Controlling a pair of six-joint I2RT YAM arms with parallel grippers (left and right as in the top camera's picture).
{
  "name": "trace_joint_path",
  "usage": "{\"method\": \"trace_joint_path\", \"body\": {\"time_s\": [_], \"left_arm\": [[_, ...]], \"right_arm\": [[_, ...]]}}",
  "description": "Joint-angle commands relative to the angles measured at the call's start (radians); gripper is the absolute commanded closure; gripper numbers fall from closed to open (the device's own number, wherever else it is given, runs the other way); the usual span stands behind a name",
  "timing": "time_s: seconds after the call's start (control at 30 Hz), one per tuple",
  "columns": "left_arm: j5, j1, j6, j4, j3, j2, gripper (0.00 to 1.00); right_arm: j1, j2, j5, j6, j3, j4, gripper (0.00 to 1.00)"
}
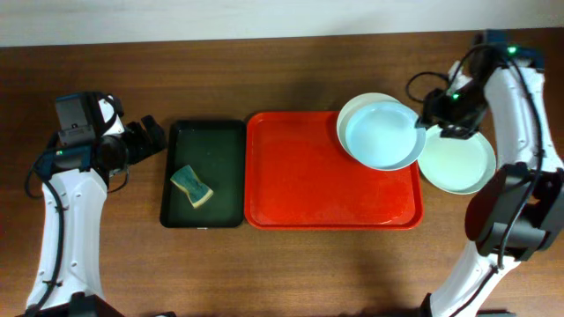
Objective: Clean dirty plates on tray and stack at the side
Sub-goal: 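Carry the light blue plate right and set it on the pale green plate, then release the light blue plate and raise the right gripper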
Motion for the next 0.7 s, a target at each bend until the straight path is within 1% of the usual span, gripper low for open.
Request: {"method": "trace_joint_path", "body": {"time_s": [0.0,0.07,0.2,0.27,0.37,0.4,0.43,0.47,0.5,0.57,0.67], "left_arm": [[0.003,0.002,-0.006,0.002,0.011,-0.005,0.01],[0.003,0.002,-0.006,0.002,0.011,-0.005,0.01],[0.003,0.002,-0.006,0.002,0.011,-0.005,0.01],[0.003,0.002,-0.006,0.002,0.011,-0.005,0.01],[0.003,0.002,-0.006,0.002,0.011,-0.005,0.01],[0.003,0.002,-0.006,0.002,0.011,-0.005,0.01],[0.003,0.002,-0.006,0.002,0.011,-0.005,0.01],[0.003,0.002,-0.006,0.002,0.011,-0.005,0.01],[0.003,0.002,-0.006,0.002,0.011,-0.005,0.01],[0.003,0.002,-0.006,0.002,0.011,-0.005,0.01],[0.003,0.002,-0.006,0.002,0.011,-0.005,0.01]], "right_arm": [[0.024,-0.027,0.118,0.075,-0.092,0.071,0.43],[0.026,-0.027,0.174,0.081,-0.122,0.097,0.46],[0.023,-0.027,0.171,0.081,-0.198,0.177,0.49],[0.023,-0.027,0.165,0.081,-0.239,0.229,0.53],[0.024,-0.027,0.151,0.080,-0.280,0.281,0.57],[0.024,-0.027,0.142,0.080,-0.289,0.293,0.59],[0.024,-0.027,0.142,0.080,-0.294,0.301,0.65],[0.024,-0.027,0.142,0.080,-0.295,0.304,0.83],[0.024,-0.028,0.140,0.080,-0.294,0.307,0.96],[0.024,-0.032,0.127,0.080,-0.280,0.303,0.96],[0.024,-0.055,0.097,0.080,-0.214,0.249,0.96]]}}
